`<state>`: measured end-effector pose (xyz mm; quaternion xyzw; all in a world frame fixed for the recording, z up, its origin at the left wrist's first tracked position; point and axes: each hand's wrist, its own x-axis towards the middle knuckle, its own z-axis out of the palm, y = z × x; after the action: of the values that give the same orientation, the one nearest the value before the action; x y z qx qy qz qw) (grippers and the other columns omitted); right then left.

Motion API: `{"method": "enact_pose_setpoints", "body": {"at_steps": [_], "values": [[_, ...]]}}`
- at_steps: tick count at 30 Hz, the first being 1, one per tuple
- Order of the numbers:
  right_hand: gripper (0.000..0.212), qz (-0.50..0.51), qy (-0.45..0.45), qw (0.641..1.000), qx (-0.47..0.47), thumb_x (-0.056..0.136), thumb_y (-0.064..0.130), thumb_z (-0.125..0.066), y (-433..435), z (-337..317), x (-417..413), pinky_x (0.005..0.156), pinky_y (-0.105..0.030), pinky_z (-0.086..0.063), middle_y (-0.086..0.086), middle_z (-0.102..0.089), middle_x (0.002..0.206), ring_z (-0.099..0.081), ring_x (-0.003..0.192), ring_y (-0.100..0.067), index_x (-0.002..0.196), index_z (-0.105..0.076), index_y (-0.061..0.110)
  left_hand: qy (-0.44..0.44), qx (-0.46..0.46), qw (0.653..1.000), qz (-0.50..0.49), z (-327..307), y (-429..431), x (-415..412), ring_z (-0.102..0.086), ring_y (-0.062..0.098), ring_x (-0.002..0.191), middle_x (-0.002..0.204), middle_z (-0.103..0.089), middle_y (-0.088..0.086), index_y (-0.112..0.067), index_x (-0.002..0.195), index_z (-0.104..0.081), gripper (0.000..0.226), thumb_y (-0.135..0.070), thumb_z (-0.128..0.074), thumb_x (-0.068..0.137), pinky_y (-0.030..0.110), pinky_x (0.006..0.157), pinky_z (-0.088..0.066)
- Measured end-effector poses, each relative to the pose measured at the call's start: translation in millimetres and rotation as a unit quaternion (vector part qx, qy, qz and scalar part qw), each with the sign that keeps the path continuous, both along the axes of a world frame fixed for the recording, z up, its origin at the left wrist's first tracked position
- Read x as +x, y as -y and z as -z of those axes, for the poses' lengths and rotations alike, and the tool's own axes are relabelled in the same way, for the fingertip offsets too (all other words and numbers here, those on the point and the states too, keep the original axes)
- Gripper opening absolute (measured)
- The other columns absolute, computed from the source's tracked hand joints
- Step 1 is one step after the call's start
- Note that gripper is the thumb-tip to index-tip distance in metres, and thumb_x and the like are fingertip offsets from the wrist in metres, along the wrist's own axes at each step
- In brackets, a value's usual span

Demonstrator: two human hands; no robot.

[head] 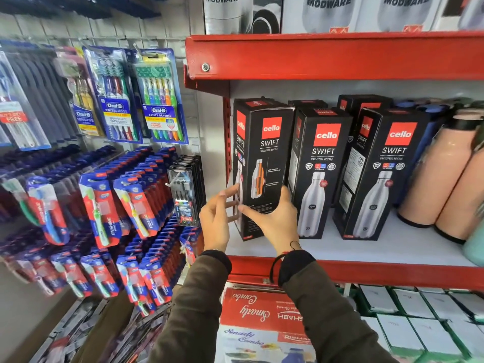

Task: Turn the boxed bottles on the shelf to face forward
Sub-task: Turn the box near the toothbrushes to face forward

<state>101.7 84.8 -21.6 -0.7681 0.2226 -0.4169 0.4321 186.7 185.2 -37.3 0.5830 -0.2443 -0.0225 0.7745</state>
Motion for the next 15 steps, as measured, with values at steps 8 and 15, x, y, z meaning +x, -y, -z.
{"method": "enact_pose_setpoints", "body": {"at_steps": [8,15], "values": [[0.07,-0.065,-0.014,0.998,0.001,0.066,0.035,-0.087,2,-2,-3,0.075,0.006,-0.037,0.017,-0.062,0.111,-0.056,0.096,0.012,0.122,-0.045,0.03,0.051,0.072,0.996,-0.008,3,5,19,-0.051,0.0,0.127,0.141,-0.053,-0.009,-0.02,0.142,-0.051,0.036,-0.027,-0.041,0.107,0.023,0.112,-0.034],[0.102,-0.137,-0.059,0.988,-0.028,0.086,0.035,-0.071,8,-3,-3,0.115,-0.016,-0.017,0.015,-0.022,0.157,-0.02,0.142,0.006,0.156,0.003,0.024,0.029,0.101,0.992,0.067,-1,0,21,-0.055,0.003,0.128,0.137,-0.06,-0.014,-0.037,0.13,-0.058,0.033,-0.036,-0.033,0.108,0.036,0.118,-0.037]]}}
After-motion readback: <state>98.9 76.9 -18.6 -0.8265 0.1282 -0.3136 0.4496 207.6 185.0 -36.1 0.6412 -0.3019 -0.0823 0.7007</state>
